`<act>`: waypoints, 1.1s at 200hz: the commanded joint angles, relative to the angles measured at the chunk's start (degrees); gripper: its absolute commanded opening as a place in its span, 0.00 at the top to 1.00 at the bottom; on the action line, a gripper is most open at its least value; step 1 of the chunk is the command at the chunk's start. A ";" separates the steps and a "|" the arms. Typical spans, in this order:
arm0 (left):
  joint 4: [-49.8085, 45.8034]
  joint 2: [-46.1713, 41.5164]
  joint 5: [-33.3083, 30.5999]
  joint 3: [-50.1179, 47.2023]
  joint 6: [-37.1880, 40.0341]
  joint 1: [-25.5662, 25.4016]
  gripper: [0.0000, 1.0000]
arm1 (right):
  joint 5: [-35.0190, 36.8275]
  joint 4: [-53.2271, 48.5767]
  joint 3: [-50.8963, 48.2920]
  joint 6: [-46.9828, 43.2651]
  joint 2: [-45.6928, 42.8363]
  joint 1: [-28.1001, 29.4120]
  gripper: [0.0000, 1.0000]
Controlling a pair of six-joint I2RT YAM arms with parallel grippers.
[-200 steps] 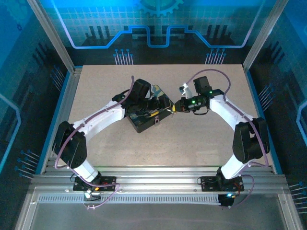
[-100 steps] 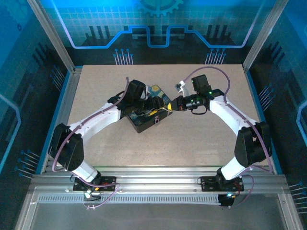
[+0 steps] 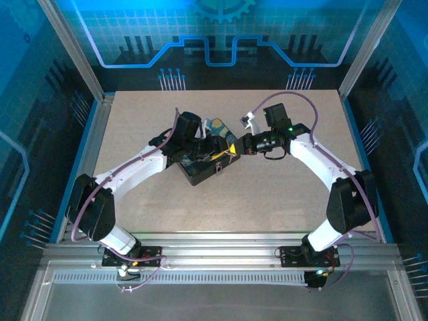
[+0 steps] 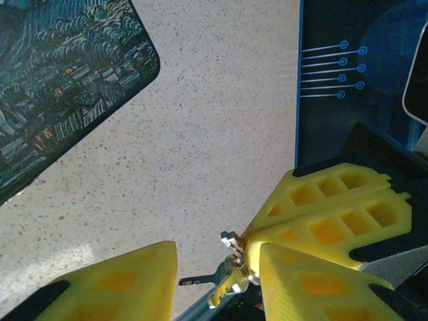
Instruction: Unlock a padlock with a key
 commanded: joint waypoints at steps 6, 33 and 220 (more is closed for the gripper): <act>1.57 -1.02 1.70 -0.56 0.10 0.09 0.67 | -1.32 0.54 2.13 0.36 0.54 1.03 0.98; 1.87 -0.93 1.87 -0.70 0.18 0.10 0.75 | -1.10 0.54 2.30 0.56 0.76 1.22 0.98; 0.56 1.01 20.15 4.31 26.70 3.77 1.00 | -20.48 9.22 -8.42 -9.00 -7.06 -4.91 0.57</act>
